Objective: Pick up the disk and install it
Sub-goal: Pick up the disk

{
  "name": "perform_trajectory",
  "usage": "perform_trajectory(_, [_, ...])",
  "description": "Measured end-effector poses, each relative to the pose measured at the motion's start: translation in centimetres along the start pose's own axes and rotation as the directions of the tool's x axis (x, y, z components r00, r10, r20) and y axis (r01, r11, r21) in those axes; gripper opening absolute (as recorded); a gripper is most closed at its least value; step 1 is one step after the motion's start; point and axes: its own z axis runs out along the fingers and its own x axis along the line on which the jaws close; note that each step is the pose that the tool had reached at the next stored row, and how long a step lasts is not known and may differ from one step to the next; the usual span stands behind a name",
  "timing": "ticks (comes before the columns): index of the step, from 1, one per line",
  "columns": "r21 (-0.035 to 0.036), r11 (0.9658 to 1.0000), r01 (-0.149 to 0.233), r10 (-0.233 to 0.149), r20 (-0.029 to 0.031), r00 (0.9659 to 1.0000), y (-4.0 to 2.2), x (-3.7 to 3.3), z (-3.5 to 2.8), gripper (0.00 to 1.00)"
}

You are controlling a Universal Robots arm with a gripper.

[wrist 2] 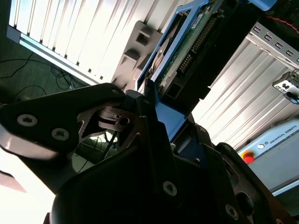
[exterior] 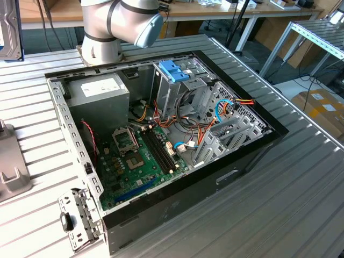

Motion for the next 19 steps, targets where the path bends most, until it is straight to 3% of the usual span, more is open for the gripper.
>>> perform_trajectory(19, [-0.0002,1.0,0.0,0.0,-0.0001,1.0,-1.43,0.06,-0.11,0.37])
